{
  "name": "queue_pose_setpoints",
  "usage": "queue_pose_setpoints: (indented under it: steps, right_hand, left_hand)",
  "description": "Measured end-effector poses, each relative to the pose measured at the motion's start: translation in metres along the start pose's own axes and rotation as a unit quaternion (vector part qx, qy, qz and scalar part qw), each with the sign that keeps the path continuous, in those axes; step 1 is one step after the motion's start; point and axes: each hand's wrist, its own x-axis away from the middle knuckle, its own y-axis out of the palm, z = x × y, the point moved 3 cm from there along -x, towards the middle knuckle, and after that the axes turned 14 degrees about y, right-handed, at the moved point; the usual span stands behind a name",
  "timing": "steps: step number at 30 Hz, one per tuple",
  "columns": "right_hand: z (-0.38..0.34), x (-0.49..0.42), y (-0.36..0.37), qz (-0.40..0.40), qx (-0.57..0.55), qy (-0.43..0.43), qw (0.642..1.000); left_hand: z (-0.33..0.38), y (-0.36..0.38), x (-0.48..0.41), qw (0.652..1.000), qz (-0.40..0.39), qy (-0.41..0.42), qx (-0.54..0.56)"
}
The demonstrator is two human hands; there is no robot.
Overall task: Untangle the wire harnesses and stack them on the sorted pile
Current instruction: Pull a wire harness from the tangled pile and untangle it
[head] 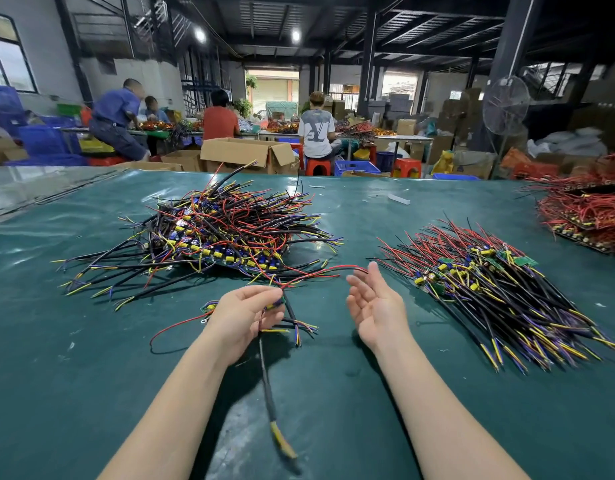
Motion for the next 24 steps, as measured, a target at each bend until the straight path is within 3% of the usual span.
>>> queue_pose_setpoints:
  steps: [3,5,8,10,15,20,24]
  right_hand:
    - [0.008,0.004,0.011,-0.053,-0.069,0.033,0.996]
    - [0.013,0.008,0.014,-0.065,-0.052,0.036,0.996]
    - [0.029,0.015,0.027,-0.057,0.17,-0.03,0.983]
    - [0.039,0.017,0.033,-0.054,0.24,-0.074,0.966]
    - [0.043,0.021,0.037,-0.025,0.292,-0.131,0.947]
    - [0.045,0.018,0.036,-0.031,0.256,-0.087,0.962]
    - [0.043,0.017,0.035,-0.04,0.277,-0.112,0.953]
  left_hand:
    - [-0.004,0.01,0.003,0.999,0.022,-0.002,0.043]
    - [-0.008,0.017,0.005,0.998,0.022,-0.008,0.05]
    - [-0.012,0.022,0.005,0.999,0.034,0.0,0.041]
    - [-0.013,0.022,0.006,0.999,0.042,0.003,0.029]
    - [-0.012,0.023,0.006,0.999,0.051,-0.002,0.017]
    - [-0.014,0.024,0.009,0.999,0.032,-0.008,-0.014]
    - [-0.01,0.023,0.008,0.998,0.001,-0.037,-0.046]
